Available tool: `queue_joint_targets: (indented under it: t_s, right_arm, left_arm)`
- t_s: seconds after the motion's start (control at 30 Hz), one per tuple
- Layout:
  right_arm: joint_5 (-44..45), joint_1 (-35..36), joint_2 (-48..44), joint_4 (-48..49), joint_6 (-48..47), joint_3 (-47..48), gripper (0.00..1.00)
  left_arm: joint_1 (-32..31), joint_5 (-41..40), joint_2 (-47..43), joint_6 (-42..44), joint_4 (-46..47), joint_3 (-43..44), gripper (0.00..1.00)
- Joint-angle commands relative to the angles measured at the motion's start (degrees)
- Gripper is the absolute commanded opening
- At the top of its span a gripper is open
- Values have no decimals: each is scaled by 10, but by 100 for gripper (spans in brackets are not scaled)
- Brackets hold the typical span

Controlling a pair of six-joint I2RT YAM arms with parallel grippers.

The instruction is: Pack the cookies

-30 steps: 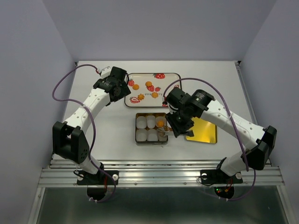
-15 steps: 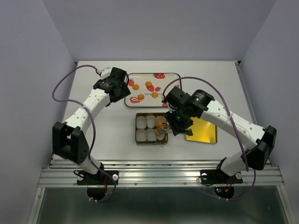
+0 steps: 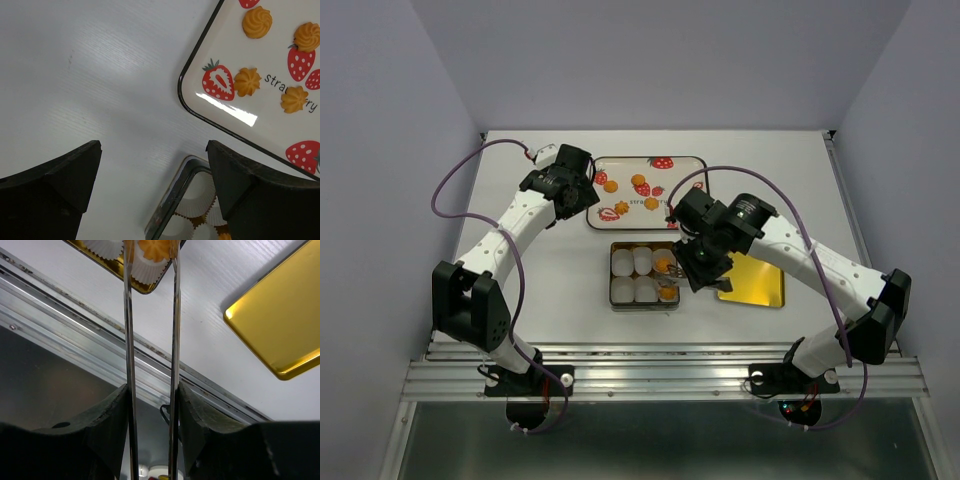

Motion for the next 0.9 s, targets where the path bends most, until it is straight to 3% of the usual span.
queue_joint_targets:
  t_s: [0.0, 0.47, 0.87]
  right_arm:
    - [36, 5, -7, 19, -6, 25, 46]
    - [103, -1, 96, 48, 20, 223, 45]
    - [158, -113, 266, 82, 12, 376, 45]
  left_arm:
    - [-3, -19, -26, 4, -7, 5, 99]
    - [-4, -19, -20, 5, -61, 85, 99]
    - [-4, -12, -31, -4, -100, 110, 99]
